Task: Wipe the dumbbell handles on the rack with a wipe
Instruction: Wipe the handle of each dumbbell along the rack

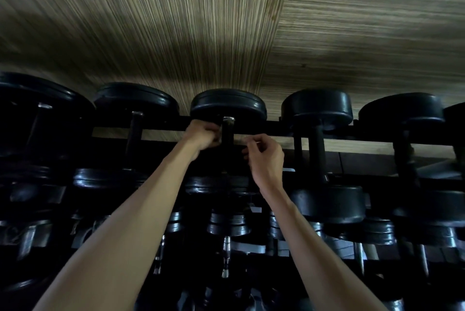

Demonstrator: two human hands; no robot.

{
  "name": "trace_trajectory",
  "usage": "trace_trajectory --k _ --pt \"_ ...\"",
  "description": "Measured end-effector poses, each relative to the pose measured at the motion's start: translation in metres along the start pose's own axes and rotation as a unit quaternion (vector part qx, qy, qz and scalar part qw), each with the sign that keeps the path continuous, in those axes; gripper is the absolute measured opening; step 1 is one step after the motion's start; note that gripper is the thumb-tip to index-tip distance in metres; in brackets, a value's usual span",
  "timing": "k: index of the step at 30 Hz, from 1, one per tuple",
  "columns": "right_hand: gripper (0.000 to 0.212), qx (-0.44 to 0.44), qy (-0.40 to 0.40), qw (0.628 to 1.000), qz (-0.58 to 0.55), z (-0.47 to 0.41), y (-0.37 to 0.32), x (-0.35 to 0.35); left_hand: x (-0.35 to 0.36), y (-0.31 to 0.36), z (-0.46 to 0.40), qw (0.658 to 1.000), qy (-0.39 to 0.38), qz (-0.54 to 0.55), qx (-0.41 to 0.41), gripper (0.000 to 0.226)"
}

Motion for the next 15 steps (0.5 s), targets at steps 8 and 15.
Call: trace_trajectory --k 8,15 --pt "0.017 -0.004 -0.007 1.0 0.004 0.0 -0.001 0.0 0.001 -0.02 0.029 0.974 -0.135 -0.182 -0.002 0.03" --pt "0.014 -0.008 0.001 1.0 0.012 -0.003 0.004 -0.001 -0.002 -0.02 0.022 0.97 -0.122 -0.211 0.015 0.025"
Point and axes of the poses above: each hand's wrist, its own z-axis away from the middle knuckle, its own x-axis out of the palm, y = z × x, the point moved 3 cm from there along -z, towards the middle knuckle, and after that the axes turned 15 degrees about -z, right-handed, at the moved point
